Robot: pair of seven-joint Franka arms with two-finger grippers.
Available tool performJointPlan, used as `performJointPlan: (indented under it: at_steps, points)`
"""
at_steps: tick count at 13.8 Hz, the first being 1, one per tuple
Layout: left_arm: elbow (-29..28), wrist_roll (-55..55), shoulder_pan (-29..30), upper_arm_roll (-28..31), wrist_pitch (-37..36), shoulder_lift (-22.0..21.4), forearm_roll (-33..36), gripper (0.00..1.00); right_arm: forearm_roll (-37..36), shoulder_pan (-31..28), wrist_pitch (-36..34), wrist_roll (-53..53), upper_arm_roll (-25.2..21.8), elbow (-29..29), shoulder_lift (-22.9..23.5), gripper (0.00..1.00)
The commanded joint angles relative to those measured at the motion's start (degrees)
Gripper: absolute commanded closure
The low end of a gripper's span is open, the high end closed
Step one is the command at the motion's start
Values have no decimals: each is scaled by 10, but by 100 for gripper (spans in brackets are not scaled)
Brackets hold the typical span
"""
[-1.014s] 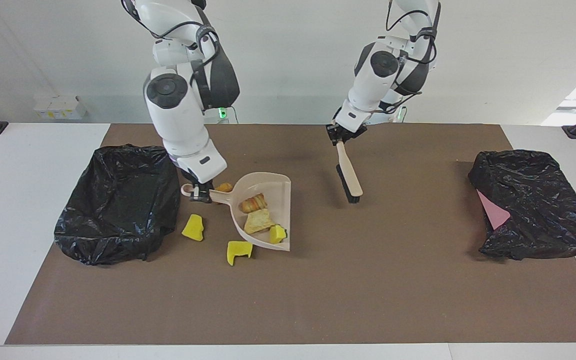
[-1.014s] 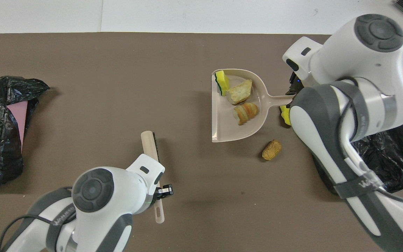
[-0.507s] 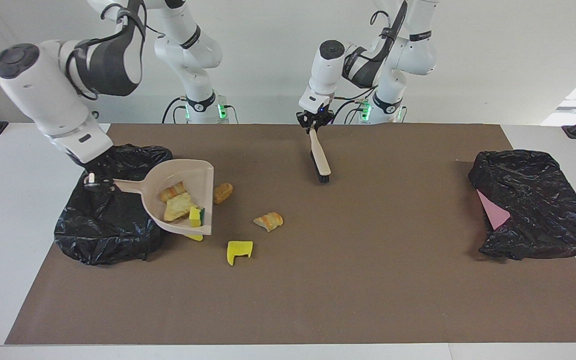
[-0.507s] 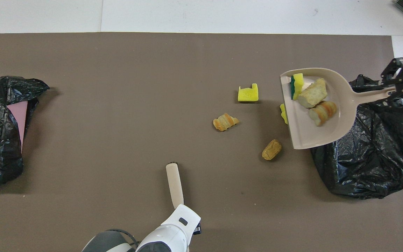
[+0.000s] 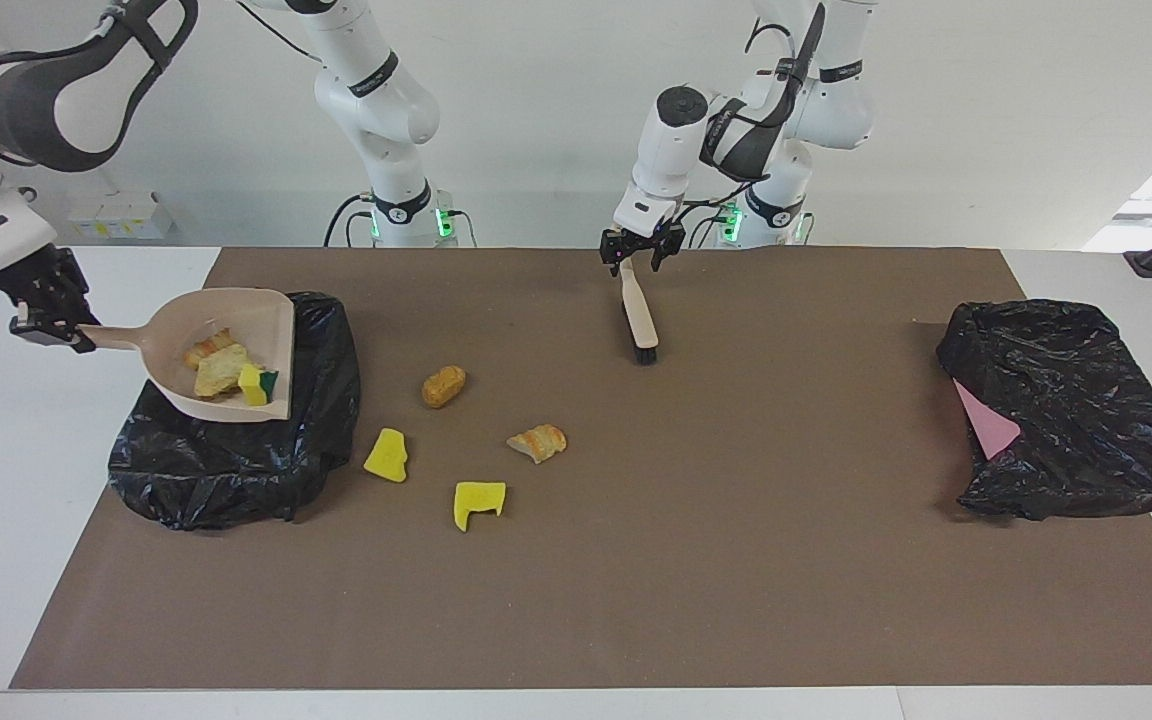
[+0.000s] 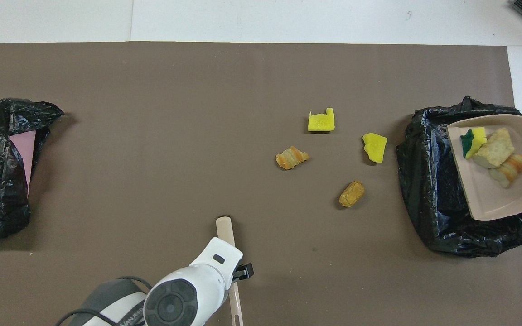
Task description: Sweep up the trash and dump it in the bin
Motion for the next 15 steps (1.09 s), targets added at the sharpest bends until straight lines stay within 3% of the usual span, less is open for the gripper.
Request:
performJointPlan:
  at_steps: [1,3,6,7,11,15]
  points:
    - [78,64,86,-1,-84,-7,9,0,-32,-23,63,-18,6,-93,-59,100]
    - [126,112,140,-1,-121,-3,10,0,-66,-22,77,-18,7,-109,-65,100]
    - [153,156,203,-2,-126,4,25,0,-110,-15,107,-8,7,-137,-76,100]
    - [177,164,218,-2,-139,18,51,0,-114,-12,111,-7,7,-139,-76,100]
    - [357,201,261,-1,-276,123,101,0,-215,57,101,53,7,-154,-103,100]
    - [428,204,270,3,-317,138,117,0,-301,82,103,104,8,-207,-157,100]
